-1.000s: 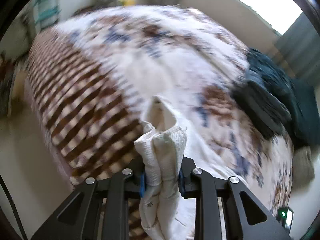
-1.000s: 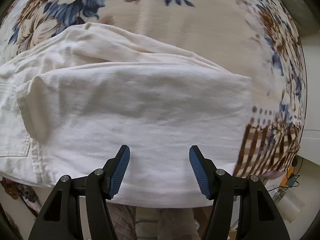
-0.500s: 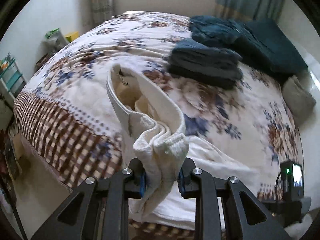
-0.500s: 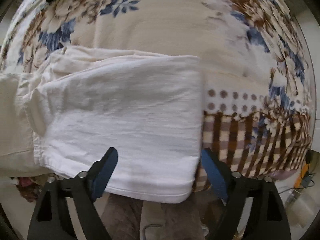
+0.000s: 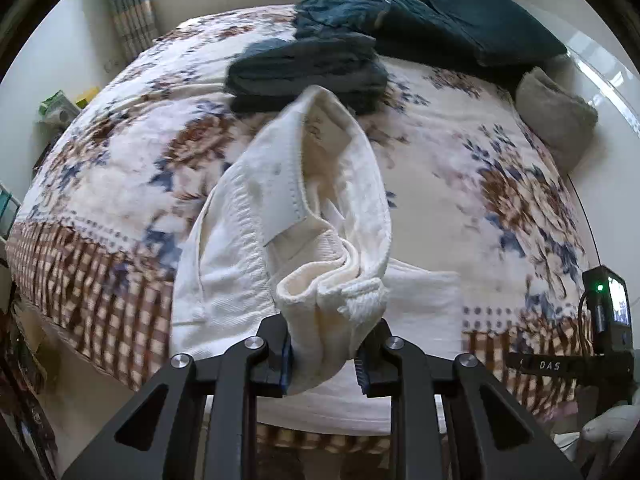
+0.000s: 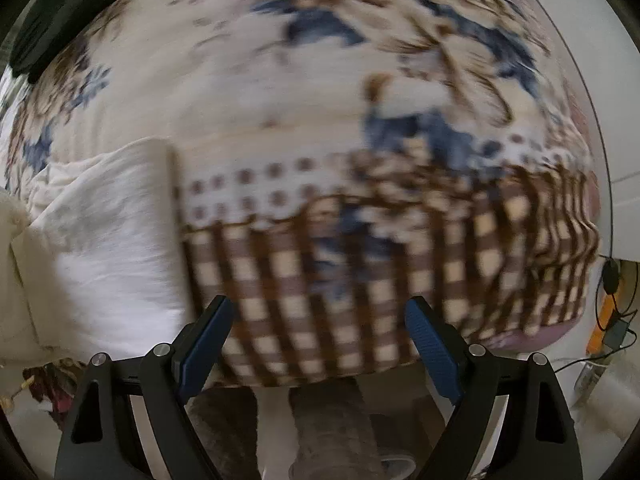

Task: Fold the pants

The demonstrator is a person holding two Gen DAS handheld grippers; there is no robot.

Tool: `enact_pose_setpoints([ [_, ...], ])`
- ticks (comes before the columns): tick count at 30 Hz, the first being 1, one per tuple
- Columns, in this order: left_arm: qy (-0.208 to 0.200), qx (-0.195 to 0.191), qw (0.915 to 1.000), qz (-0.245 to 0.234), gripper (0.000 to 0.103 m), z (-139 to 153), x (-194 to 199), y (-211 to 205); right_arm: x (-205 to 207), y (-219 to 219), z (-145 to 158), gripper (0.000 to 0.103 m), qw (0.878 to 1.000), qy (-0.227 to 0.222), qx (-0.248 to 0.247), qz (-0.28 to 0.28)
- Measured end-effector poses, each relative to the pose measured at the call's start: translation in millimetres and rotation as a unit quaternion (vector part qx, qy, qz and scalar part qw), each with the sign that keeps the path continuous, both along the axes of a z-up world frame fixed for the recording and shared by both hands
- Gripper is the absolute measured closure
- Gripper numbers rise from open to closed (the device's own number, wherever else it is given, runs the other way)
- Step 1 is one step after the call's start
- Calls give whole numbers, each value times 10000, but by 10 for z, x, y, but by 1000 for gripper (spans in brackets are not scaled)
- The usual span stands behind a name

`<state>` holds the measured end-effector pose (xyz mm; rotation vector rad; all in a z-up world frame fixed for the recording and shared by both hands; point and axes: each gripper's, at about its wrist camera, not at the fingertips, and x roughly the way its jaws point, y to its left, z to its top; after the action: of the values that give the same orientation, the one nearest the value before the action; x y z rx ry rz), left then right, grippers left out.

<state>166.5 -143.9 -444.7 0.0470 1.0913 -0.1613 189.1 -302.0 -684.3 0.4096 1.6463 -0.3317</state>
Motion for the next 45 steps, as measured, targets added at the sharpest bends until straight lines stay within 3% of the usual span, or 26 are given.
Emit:
enact_pose_setpoints([
  [6, 150, 139, 9991, -378, 83, -183, -132, -489, -406, -824, -48, 13, 9996, 37, -11, -264],
  [12, 413, 398, 9945, -874, 83, -533, -283, -982, -801, -1572, -305, 13, 9986, 187, 20, -495],
  [19, 715, 1026, 9839, -1281, 81, -1112, -460, -1310, -948, -1896, -461, 13, 9970, 341, 65, -696],
  [22, 922, 1115, 9807, -1315, 68, -1200, -485, -1351, -1043, -1919, -461, 13, 9971, 269, 126, -703],
  [24, 1050, 812, 9812, -1400, 43, -1092, -495, -1354, -1039, -1940, -427, 13, 9969, 160, 267, -721],
  [27, 943, 648, 9833, -1418, 13, -786, -532, -1307, -1033, -2031, -285, 13, 9956, -92, 541, -755],
  [29, 788, 616, 9871, -1249, 13, -577, -522, -1190, -1024, -2078, -168, 13, 9937, -309, 756, -770],
  [31, 648, 700, 9923, -788, 13, -389, -438, -918, -1000, -2080, -39, 13, 9875, -674, 1220, -731],
  [35, 690, 1105, 9911, 272, 13, -387, -210, -254, -824, -1869, 20, 14, 9668, -1181, 2242, -339],
  [37, 904, 1256, 9860, 625, 13, -526, -62, 87, -680, -1735, 7, 18, 9546, -1344, 2646, -279],
  [40, 1161, 1327, 9787, 1050, 13, -685, 69, 496, -547, -1570, -276, 24, 9502, -1226, 2860, -196],
  [41, 1210, 1335, 9772, 1125, 13, -716, 96, 581, -554, -1513, -392, 34, 9500, -1095, 2917, -216],
  [42, 1266, 1362, 9751, 1207, 13, -749, 113, 676, -544, -1506, -515, 54, 9510, -929, 2938, -241],
  [45, 1306, 1355, 9732, 1318, 13, -786, 166, 848, -628, -1492, -511, 88, 9623, -1006, 2520, -186],
])
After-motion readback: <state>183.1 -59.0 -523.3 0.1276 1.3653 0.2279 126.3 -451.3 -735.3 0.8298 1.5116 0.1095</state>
